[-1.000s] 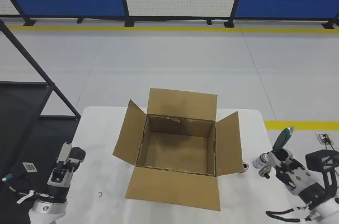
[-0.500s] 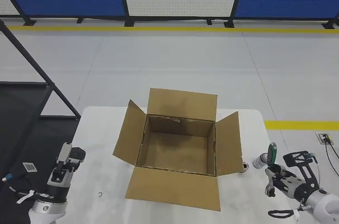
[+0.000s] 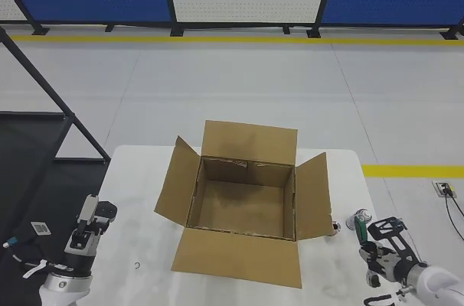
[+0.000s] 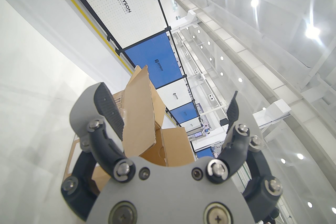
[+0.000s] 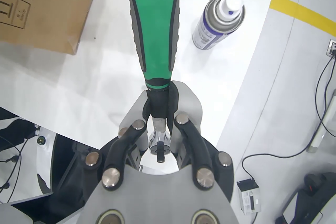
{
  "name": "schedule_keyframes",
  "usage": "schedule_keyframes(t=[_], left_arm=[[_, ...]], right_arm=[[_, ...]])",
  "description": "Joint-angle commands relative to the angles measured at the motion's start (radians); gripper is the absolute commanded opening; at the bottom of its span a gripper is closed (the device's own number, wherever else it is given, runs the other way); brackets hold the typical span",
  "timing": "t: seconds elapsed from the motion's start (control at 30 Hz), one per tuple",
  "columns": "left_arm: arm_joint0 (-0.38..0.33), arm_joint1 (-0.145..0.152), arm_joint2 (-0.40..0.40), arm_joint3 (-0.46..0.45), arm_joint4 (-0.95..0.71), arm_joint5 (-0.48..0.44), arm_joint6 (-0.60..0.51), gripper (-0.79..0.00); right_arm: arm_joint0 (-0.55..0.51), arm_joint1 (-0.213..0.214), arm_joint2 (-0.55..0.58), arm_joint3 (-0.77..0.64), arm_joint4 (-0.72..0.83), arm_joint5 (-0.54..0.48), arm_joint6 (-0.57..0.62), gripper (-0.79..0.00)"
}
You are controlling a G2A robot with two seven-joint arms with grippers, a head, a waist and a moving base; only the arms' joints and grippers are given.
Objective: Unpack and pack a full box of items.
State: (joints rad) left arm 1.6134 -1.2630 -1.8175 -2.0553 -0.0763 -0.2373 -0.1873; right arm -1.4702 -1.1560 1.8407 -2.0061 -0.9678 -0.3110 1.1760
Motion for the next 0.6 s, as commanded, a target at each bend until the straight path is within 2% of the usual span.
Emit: schedule_keyframes(t=[0.0, 0.3, 0.57], left_arm=[[0.000, 0.000, 0.000, 0.000, 0.000, 0.000, 0.000, 0.000], [0.000, 0.000, 0.000, 0.000, 0.000, 0.000, 0.000, 0.000], [0.000, 0.000, 0.000, 0.000, 0.000, 0.000, 0.000, 0.000]], right_arm=[[0.015, 0.003, -0.024, 0.024, -0.021, 0.004, 0.016, -0.785], [0.102, 0.015, -0.125, 0.129, -0.126, 0.030, 0.102, -0.785], [0.145, 0.024, -0.115, 0.183, -0.114, 0.099, 0.161, -0.785]])
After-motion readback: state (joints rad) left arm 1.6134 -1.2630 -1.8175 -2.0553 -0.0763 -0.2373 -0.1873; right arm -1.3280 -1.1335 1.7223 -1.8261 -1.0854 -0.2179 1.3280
